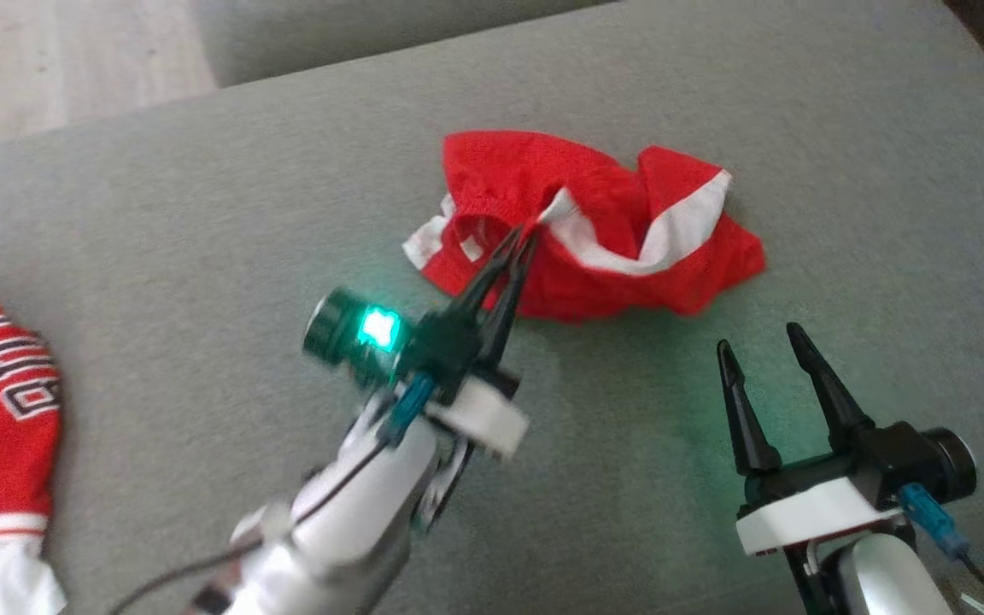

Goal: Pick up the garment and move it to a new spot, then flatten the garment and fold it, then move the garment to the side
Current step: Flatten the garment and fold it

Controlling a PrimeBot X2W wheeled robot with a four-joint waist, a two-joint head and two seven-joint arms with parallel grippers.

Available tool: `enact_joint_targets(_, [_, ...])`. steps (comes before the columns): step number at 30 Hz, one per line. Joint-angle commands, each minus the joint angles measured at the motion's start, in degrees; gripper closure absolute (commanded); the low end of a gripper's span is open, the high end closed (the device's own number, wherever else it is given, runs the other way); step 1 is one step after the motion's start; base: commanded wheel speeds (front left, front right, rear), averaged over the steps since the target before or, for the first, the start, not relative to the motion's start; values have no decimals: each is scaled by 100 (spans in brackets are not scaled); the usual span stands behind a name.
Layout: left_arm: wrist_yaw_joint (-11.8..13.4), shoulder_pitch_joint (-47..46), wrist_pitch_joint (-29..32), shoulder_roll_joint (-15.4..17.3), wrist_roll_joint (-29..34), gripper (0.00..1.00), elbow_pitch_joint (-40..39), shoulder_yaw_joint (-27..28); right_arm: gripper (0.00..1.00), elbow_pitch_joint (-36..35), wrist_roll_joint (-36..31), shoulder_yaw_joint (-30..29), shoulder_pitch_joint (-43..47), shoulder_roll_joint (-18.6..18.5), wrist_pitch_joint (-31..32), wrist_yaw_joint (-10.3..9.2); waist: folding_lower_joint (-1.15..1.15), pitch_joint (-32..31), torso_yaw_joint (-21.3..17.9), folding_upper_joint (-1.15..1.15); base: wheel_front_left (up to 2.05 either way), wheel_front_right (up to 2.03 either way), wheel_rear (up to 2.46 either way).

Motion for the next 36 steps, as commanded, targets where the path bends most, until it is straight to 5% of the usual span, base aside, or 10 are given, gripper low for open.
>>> enact_joint_targets(1, [30, 272, -31, 154, -68, 100, -245, 235, 0, -208, 15, 99, -31, -28, -14, -4, 0, -94, 187, 0, 0, 0, 0])
enact_joint_targets(7, [-531, 1459, -5, 315, -643, 100, -481, 137, 0, -216, -16, 56, 18, -28, -14, -4, 0, -112, 428, 0, 0, 0, 0])
enact_joint_targets(8, [-676, 1593, 27, 315, -762, 71, -497, 92, 0, -212, -24, 56, 21, -28, -14, -4, 0, -114, 452, 0, 0, 0, 0])
enact_joint_targets(9, [-912, 1775, 119, 332, -920, 0, -508, -11, 0, -206, -36, 64, 16, -28, -14, -4, 0, -116, 482, 0, 0, 0, 0])
enact_joint_targets(12, [-1063, 1843, 164, 343, -985, 0, -546, -101, 0, -200, -44, 57, 3, -28, -14, -4, 0, -122, 512, 0, 0, 0, 0])
enact_joint_targets(22, [-935, 1475, 239, 387, -725, 0, -609, -202, 0, -159, -44, 118, 12, -28, -14, -4, 0, -151, 432, 0, 0, 0, 0])
enact_joint_targets(23, [-940, 1447, 266, 401, -713, 9, -598, -215, 0, -159, -38, 120, 8, -28, -14, -4, 0, -144, 418, 0, 0, 0, 0])
enact_joint_targets(24, [-950, 1425, 290, 412, -712, 62, -584, -224, 0, -159, -34, 121, 3, -28, -14, -4, 0, -138, 407, 0, 0, 0, 0])
enact_joint_targets(25, [-963, 1411, 340, 425, -723, 100, -554, -235, 0, -159, -30, 121, -1, -28, -14, -4, 0, -135, 400, 0, 0, 0, 0])
enact_joint_targets(36, [-842, 1399, 384, 543, -964, 100, -415, 2, 0, -153, 118, 84, 28, -28, -14, -4, 0, -165, 516, 0, 0, 0, 0])
